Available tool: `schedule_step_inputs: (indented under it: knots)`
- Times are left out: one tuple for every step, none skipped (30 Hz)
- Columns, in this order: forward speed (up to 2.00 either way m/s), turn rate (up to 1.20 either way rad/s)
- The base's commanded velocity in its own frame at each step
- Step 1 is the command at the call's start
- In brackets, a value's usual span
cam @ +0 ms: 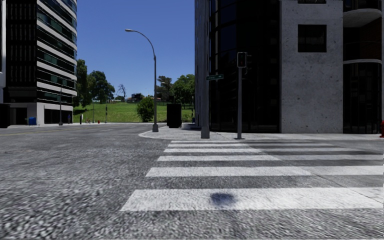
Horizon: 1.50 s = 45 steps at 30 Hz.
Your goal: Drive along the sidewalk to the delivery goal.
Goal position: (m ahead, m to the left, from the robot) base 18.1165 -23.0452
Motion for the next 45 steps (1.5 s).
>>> schedule_step_inputs:
  knots:
    - [2.00,0.00]
    - [2.00,0.00]
    - [2.00,0.00]
    - [2.00,0.00]
    - [2.00,0.00]
    - [2.00,0.00]
    - [2.00,0.00]
    - [2.00,0.00]
    - [2.00,0.00]
    - [2.00,0.00]
    - [2.00,0.00]
    - [2.00,0.00]
    - [2.00,0.00]
    - [2.00,0.00]
    - [2.00,0.00]
    - [2.00,0.00]
    - [2.00,0.00]
    - [2.00,0.00]
    - [2.00,0.00]
    - [2.00,0.00]
    - [2.00,0.00]
    - [2.00,0.00]
    - [2.00,0.00]
    - [2.00,0.00]
    - [2.00,0.00]
    - [2.00,0.00]
    - [2.00,0.00]
    - [2.00,-0.10]
    - [2.00,-0.10]
    - [2.00,-0.34]
    - [2.00,-0.55]
    - [2.00,-0.74]
    - [2.00,-0.94]
    - [2.00,-1.03]
    - [2.00,-1.03]
    - [2.00,-1.06]
    - [2.00,-1.07]
    - [2.00,-1.07]
    - [2.00,-1.07]
    - [2.00,-1.07]
    - [2.00,-1.07]
    - [2.00,-1.07]
    - [2.00,-1.07]
    - [2.00,-1.05]
    - [2.00,-0.24]
